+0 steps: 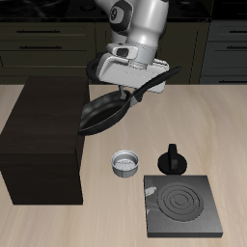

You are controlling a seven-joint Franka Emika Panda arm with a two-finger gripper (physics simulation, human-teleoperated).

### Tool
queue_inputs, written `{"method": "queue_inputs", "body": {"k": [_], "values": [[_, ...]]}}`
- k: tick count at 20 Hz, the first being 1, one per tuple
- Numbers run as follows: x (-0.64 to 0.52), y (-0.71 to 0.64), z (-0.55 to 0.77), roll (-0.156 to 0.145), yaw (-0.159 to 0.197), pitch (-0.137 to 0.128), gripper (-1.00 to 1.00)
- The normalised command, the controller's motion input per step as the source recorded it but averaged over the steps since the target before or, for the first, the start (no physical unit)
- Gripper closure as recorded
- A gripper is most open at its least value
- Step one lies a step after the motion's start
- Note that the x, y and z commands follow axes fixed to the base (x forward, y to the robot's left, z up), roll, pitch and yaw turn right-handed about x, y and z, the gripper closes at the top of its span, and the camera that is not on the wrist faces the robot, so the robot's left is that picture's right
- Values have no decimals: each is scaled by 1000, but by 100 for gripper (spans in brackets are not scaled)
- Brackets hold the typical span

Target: Place the frypan on the top layer of the wooden shelf

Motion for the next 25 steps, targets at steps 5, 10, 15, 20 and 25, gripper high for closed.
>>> {"method": "queue_inputs", "body": {"k": [5, 10, 15, 20, 25], "values": [[39, -326, -17, -56, 13, 14, 100], [60, -346, -88, -50, 14, 39, 100], [65, -418, -117, -81, 28, 61, 100], [78, -420, -177, -67, 37, 73, 100], [70, -470, -151, -89, 23, 51, 100]]}}
